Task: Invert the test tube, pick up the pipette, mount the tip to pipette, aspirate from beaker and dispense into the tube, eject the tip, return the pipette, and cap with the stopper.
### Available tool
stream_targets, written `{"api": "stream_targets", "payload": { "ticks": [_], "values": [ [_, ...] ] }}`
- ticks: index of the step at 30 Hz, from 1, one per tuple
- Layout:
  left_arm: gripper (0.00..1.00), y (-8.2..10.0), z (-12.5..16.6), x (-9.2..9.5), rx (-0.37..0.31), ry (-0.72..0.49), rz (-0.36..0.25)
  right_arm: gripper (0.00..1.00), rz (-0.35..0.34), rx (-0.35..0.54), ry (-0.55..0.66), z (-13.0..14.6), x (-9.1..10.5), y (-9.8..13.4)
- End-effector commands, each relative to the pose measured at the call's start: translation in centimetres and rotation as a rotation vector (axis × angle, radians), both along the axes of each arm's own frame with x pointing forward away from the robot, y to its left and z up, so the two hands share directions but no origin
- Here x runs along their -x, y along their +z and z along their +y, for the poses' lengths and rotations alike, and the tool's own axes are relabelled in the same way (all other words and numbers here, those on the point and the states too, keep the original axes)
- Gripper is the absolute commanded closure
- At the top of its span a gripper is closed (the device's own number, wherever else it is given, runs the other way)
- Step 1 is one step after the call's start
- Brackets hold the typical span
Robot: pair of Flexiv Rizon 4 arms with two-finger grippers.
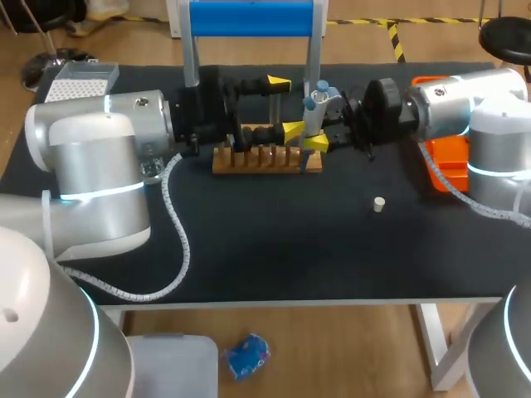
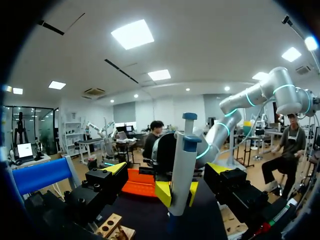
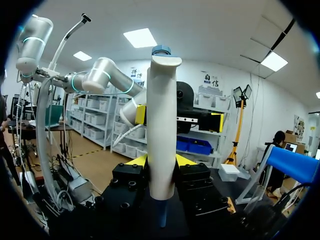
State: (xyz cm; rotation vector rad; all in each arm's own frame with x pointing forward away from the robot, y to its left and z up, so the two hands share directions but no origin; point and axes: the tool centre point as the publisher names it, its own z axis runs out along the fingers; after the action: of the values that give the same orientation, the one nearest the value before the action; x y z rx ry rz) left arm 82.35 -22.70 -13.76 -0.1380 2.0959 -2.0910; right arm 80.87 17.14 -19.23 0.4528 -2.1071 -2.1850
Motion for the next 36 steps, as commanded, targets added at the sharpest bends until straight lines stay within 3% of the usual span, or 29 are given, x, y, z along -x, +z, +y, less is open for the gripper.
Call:
{"api": "stream_targets", "payload": {
  "ticks": [1,22,36],
  "values": [
    [0.0,-0.2,-0.4,-0.1,-0.006,0.005,0.004,1.0,0.008,-0.003,-0.005,0.7,-0.2,-0.1],
    [0.0,-0.9,-0.5,-0.4,-0.035,0.02,0.01,1.0,0.048,0.013,-0.015,2.5,-1.1,-0.4],
    [0.22,-1.5,-0.5,-0.4,-0.039,0.035,0.016,1.0,0.057,0.003,-0.036,2.7,-1.2,-0.7]
  ]
}}
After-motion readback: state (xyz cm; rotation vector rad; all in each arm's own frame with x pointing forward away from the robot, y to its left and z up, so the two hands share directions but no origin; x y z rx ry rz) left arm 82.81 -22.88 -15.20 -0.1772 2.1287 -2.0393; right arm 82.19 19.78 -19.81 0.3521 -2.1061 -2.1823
